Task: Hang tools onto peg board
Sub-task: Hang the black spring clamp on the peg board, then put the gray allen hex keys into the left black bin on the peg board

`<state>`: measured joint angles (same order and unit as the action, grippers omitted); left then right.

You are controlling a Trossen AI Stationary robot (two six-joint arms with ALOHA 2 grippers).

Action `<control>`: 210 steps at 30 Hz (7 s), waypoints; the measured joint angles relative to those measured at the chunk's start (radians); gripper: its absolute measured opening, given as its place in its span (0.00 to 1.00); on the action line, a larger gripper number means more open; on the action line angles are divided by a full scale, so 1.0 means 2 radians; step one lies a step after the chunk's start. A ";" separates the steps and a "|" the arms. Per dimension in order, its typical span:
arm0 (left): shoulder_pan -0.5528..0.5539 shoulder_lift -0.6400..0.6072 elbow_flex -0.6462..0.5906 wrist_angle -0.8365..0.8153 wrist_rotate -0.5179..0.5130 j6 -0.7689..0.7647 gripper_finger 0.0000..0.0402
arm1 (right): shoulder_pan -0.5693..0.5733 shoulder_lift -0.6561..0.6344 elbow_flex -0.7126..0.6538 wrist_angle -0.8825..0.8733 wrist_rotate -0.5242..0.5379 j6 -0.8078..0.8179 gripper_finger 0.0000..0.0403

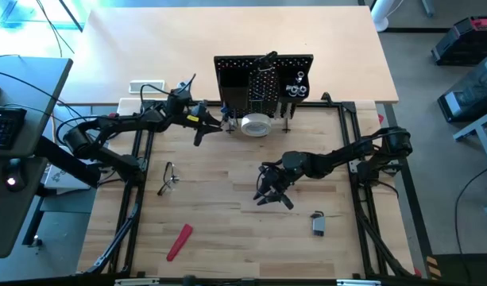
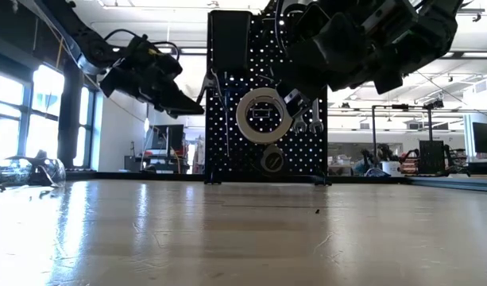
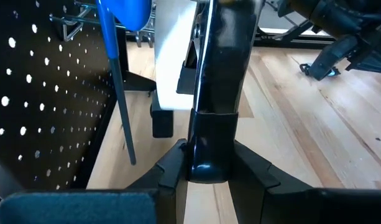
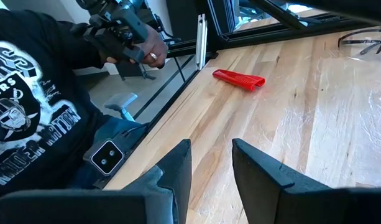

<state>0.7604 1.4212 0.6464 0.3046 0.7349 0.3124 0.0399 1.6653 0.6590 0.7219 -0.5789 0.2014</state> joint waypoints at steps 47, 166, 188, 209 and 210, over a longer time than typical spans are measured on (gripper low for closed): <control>0.032 0.000 0.000 -0.007 0.020 0.015 0.19 | 0.000 0.000 0.000 -0.015 0.000 -0.008 0.27; -0.669 -0.033 -0.054 -0.211 -0.513 -0.391 0.66 | 0.426 -0.180 0.000 -0.609 0.342 0.726 0.63; -0.669 0.047 -0.054 -0.075 -0.490 -0.327 0.66 | 0.423 -0.104 0.002 -0.643 0.345 0.886 0.66; -0.668 0.046 -0.054 -0.058 -0.490 -0.307 0.66 | 0.339 -0.061 0.003 -0.584 0.430 0.738 0.12; -0.668 0.046 -0.054 -0.055 -0.490 -0.307 0.66 | 0.336 -0.062 0.000 -0.588 0.431 0.721 0.07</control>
<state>-0.5766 1.5139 0.5385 0.1939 -0.2459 -0.3023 0.7121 1.5417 0.6592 -0.4550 0.2840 1.6427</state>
